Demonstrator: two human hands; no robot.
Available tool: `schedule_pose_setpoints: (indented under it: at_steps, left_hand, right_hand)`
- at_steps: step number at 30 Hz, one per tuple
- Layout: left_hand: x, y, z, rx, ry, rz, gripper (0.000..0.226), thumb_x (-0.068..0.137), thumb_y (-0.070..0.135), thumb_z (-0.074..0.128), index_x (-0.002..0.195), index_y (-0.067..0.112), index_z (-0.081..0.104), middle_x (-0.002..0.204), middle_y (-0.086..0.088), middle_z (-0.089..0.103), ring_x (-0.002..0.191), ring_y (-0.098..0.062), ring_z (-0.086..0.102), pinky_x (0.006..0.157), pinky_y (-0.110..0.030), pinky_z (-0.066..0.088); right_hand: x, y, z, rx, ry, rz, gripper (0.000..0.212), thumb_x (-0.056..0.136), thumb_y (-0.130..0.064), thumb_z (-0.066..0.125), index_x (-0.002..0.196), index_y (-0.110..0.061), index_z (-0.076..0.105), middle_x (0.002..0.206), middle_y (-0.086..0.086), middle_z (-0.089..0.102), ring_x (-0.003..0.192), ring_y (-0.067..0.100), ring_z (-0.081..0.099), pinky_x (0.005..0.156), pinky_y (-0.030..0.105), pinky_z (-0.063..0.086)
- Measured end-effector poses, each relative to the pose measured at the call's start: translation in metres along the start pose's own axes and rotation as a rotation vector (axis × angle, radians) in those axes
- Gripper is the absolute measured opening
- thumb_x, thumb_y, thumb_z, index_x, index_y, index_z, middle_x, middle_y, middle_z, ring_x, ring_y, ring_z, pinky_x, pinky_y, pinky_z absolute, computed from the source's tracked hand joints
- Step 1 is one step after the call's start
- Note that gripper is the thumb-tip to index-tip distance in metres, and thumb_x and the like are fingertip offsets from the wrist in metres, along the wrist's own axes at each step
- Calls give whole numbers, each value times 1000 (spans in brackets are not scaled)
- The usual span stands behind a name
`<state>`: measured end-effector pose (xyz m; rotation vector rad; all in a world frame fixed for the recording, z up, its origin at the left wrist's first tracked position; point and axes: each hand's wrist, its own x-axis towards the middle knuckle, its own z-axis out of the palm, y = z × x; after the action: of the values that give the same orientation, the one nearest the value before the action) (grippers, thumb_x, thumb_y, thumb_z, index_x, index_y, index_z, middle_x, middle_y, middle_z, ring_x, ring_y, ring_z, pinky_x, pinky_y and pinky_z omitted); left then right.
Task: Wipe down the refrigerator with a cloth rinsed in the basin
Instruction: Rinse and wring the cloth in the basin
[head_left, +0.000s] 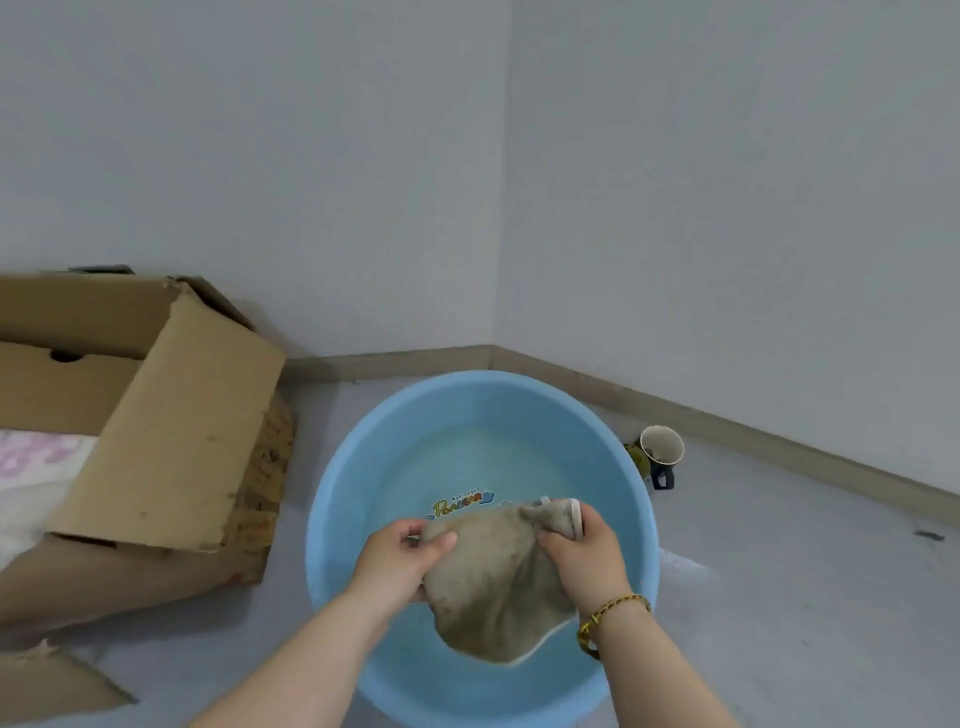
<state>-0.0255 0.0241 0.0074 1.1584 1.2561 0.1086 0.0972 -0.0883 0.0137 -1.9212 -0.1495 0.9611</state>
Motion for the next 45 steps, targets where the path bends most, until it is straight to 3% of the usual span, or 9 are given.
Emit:
schedule_pose_setpoints:
  at_steps: [8,14,20,22,26,30,34,37,45]
  left_hand:
    - [141,-68,19,40,116,141,34,79,9,68,108,7,52,100,-15,55,87,-25,54,83,-31,44]
    - [165,-74,39,206,-68,275,44,82,6,63,122,12,46,96,-12,59,72,-18,54,56,-10,40]
    - [165,-75,20,397,-272,97,56,65,16,78,116,11,56,109,-9,58,89,-16,52,72,-21,41]
    - [161,-75,18,597,-341,67,44,70,19,77,109,10,59,101,-5,58,90,-17,54,72,-20,40]
    - [159,-82,17,954,-236,77,38,78,37,68,102,9,61,106,-6,61,103,-20,58,75,-19,39]
    - [164,-88,17,630,-92,35,28,73,31,74,71,12,54,86,-7,59,78,-20,55,68,-21,40]
    - [158,-75,24,-110,-108,12,33,79,21,69,103,0,62,101,-16,66,84,-19,67,80,-27,53]
    - [151,-60,31,-138,54,116,28,87,35,58,81,8,58,99,-12,63,98,-27,57,92,-34,44]
    - [96,-46,60,-70,70,410,44,96,33,38,65,8,55,70,-9,58,74,-24,52,69,-31,43]
  right_hand:
    - [106,64,46,-793,-180,13,51,87,-11,50,135,-13,32,114,5,51,114,23,47,92,24,39]
    - [135,71,74,-693,-180,-230,55,90,-34,55,137,-13,37,142,5,40,132,19,36,105,24,28]
    - [136,85,68,-695,-175,-53,8,87,-23,58,88,-17,54,84,-4,54,94,21,50,65,16,39]
    - [138,91,67,-745,-125,-55,30,88,-21,56,65,-22,37,67,-9,37,83,17,42,53,15,30]
    - [138,98,66,-874,-50,-11,28,90,-18,49,67,-18,33,75,0,46,87,20,45,70,22,33]
    - [132,99,69,-833,15,-2,12,92,-11,43,102,-9,49,118,13,56,106,27,52,85,26,40]
    - [120,88,69,-386,14,13,7,88,-6,48,88,-8,55,81,7,52,65,16,46,58,17,39]
    - [103,77,78,-67,102,-73,27,86,-8,53,62,-16,43,59,-1,41,52,10,36,36,9,29]
    - [86,59,102,-15,300,-304,40,94,-31,43,57,-17,36,58,-4,42,63,18,41,63,27,32]
